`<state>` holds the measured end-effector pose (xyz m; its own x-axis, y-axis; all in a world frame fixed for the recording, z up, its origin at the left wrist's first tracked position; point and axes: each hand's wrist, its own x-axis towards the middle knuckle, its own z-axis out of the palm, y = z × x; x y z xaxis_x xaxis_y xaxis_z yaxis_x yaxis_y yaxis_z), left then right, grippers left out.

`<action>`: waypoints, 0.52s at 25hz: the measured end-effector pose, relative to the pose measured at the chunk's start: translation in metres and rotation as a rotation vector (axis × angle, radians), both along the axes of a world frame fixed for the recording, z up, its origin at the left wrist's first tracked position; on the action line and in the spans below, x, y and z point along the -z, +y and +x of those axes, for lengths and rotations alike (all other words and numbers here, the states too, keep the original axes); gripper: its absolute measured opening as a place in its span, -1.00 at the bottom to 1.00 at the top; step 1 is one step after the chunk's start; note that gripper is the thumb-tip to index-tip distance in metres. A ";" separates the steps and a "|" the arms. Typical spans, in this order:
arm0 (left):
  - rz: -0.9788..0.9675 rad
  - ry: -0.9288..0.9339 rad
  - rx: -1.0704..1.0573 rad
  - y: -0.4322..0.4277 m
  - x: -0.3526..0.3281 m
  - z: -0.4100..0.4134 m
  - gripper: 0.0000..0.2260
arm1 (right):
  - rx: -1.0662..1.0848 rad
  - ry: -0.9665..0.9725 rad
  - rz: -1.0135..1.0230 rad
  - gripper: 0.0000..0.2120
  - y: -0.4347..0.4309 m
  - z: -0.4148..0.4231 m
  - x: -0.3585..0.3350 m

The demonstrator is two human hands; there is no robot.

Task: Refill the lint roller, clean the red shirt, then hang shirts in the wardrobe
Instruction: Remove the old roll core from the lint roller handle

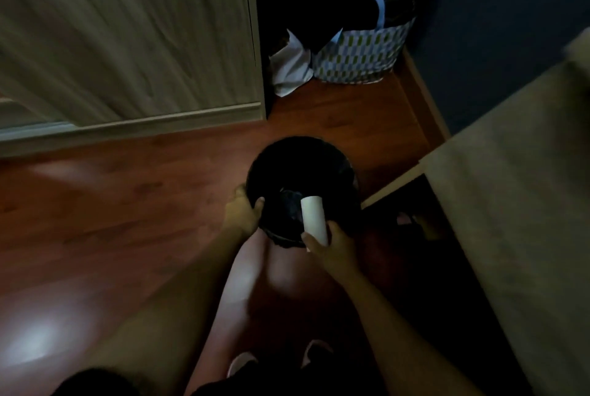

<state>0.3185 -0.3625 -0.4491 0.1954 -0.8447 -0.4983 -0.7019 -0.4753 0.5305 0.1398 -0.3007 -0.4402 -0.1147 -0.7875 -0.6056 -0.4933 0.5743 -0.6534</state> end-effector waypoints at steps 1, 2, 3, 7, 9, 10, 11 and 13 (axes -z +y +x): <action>0.030 0.009 -0.037 -0.005 0.025 0.000 -0.45 | -0.021 0.029 -0.007 -0.45 -0.011 0.003 0.023; 0.052 0.022 -0.082 -0.010 0.047 0.000 -0.42 | -0.039 0.051 -0.023 -0.47 -0.022 0.006 0.043; 0.058 0.035 -0.127 -0.014 0.067 -0.002 -0.40 | -0.052 0.079 -0.039 -0.48 -0.032 0.011 0.061; 0.023 0.022 -0.232 -0.019 0.111 -0.005 -0.63 | -0.084 0.112 -0.063 -0.20 -0.068 0.027 0.108; 0.015 0.016 -0.259 -0.019 0.121 -0.005 -0.76 | -0.109 0.126 -0.020 -0.13 -0.076 0.033 0.123; 0.008 0.015 -0.259 -0.018 0.122 -0.005 -0.77 | -0.128 0.141 -0.008 -0.16 -0.076 0.035 0.128; 0.002 0.027 -0.259 -0.016 0.120 -0.005 -0.75 | -0.140 0.148 -0.003 -0.22 -0.073 0.037 0.129; -0.001 0.080 -0.274 -0.015 0.110 -0.004 -0.61 | -0.143 0.155 -0.026 -0.30 -0.061 0.038 0.117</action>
